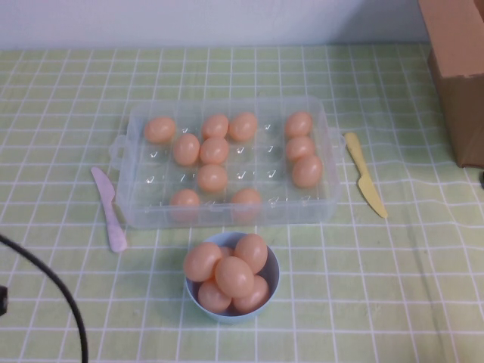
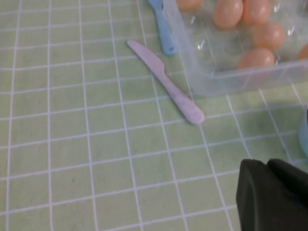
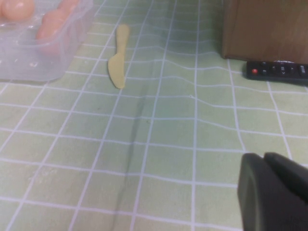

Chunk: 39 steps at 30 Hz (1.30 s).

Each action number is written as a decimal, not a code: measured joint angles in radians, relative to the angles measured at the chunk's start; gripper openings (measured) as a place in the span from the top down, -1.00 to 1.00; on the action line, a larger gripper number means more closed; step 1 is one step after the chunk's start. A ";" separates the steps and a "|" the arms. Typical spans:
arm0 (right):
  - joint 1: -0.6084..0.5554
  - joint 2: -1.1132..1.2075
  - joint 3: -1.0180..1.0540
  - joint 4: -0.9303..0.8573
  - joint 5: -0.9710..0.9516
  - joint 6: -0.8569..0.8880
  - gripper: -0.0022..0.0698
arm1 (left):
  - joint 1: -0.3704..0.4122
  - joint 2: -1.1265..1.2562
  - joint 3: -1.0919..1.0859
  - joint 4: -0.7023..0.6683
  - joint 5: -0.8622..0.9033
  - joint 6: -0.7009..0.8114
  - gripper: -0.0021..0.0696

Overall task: Take an egg out of the egg box
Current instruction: Pick up the egg from the plastic box

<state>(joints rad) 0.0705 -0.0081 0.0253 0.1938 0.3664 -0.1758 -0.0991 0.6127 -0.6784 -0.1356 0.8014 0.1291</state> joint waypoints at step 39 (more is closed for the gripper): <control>0.000 0.000 0.000 0.000 0.000 0.000 0.99 | -0.243 1.194 -0.752 0.108 -0.174 0.893 0.82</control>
<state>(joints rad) 0.0705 -0.0081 0.0253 0.1943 0.3664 -0.1758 -0.3420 1.8069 -1.4306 -0.0275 0.6272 1.0225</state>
